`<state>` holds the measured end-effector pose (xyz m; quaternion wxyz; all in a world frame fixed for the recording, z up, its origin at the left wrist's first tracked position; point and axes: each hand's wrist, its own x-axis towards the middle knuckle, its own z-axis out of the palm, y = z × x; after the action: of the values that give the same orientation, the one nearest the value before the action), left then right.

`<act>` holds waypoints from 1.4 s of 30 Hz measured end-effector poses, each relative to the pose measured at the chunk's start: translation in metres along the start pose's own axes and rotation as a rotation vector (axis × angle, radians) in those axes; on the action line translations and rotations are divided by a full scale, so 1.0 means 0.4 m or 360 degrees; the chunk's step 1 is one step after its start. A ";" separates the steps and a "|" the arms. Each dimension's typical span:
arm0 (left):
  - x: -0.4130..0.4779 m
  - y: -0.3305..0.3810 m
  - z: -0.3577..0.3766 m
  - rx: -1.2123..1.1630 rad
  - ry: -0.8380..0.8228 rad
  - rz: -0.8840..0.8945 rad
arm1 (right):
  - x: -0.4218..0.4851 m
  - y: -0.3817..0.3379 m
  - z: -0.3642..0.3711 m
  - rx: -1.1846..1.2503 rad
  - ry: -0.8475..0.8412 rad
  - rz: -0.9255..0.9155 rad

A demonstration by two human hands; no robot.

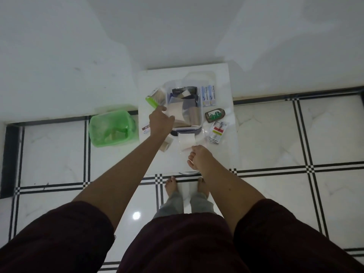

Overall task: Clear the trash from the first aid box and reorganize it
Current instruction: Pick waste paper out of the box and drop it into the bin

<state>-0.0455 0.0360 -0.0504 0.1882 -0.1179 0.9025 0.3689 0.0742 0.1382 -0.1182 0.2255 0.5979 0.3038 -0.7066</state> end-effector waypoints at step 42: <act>-0.057 -0.433 -0.404 -0.1819 0.0796 -0.0941 | -0.203 0.080 0.532 -0.0444 -0.0217 -0.0462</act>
<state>-0.0050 -0.1984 -0.0420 -0.0248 -0.5213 0.5127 0.6817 -0.0399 -0.0369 -0.0224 0.2220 0.4617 0.4658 -0.7215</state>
